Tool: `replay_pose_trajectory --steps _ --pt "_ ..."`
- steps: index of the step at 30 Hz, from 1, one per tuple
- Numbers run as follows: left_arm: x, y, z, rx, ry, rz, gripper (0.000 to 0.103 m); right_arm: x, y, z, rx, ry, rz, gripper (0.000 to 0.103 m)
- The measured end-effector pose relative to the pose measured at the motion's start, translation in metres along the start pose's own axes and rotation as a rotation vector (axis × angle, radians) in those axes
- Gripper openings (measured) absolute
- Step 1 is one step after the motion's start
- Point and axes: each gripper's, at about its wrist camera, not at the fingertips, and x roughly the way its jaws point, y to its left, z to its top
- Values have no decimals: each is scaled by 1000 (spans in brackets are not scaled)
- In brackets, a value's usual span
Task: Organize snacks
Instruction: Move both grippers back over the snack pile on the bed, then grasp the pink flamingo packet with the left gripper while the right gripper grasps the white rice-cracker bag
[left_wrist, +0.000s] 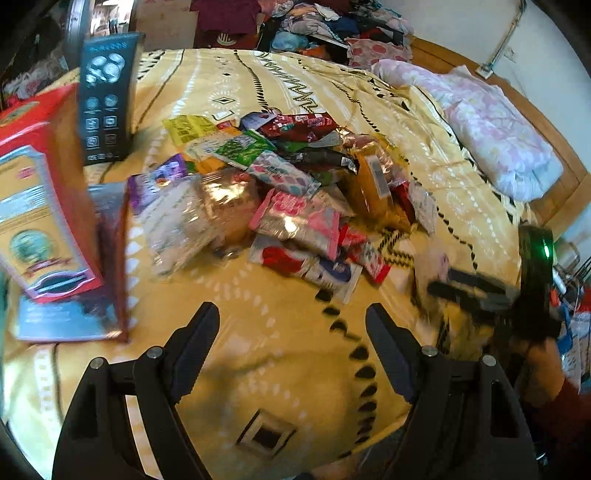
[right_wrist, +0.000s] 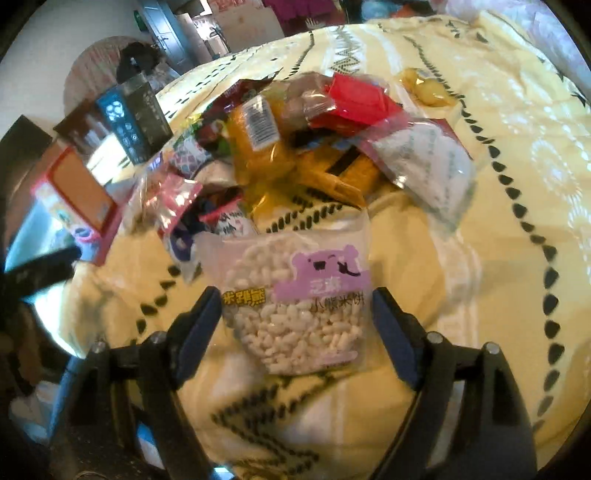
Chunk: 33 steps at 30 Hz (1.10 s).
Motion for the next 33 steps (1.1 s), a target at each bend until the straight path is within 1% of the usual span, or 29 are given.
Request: replay_pose_trajectory --steps 1,2,3,5,8,11,12,15,16,17,18,20,21,22,23,26,27,29,31,33 --pt "7 -2 6 4 -3 -9 83 0 0 -1 3 0 -1 86" --pt "15 -5 14 23 -13 -14 85 0 0 -1 13 -1 -1 86" --pt "25 -8 23 50 -24 -19 89 2 0 -1 25 -7 4 86" --pt "40 -12 36 82 -34 -24 92 2 1 -2 40 -12 14 86" --pt "68 -9 53 81 -15 -5 92 4 2 -5 40 -13 18 89" --pt "92 -3 61 53 29 1 92 1 2 -7 38 -9 23 89" --pt "97 -5 62 55 34 0 94 0 1 -8 39 -7 25 89" --pt "101 -15 61 112 15 25 96 -1 -1 -10 43 -10 30 89" --pt "103 -19 61 131 22 35 95 0 -2 -11 39 -4 30 89" --pt "103 -22 60 142 26 31 81 2 -2 -11 36 -2 30 88" --pt "102 -23 58 144 30 20 74 2 -1 -12 34 -2 27 87" --pt "97 -27 51 154 34 -6 70 3 -1 -13 34 -7 24 82" --pt "93 -28 47 162 34 -13 65 4 -2 -14 38 -8 27 81" --pt "87 -30 40 171 36 -28 54 4 -2 -15 41 -8 29 80" --pt "83 -30 35 171 39 -30 53 3 -2 -16 43 -10 30 77" --pt "64 -23 13 149 32 -7 52 1 -2 -18 43 -12 35 76" --pt "57 -16 4 137 35 -1 50 1 -2 -19 40 -9 36 76" --pt "51 -3 -11 112 51 12 50 2 -1 -21 35 -1 38 78" --pt "48 7 -23 90 78 -2 50 1 -1 -22 36 2 40 80" --pt "41 18 -31 86 74 34 50 -1 1 -23 39 15 54 80"
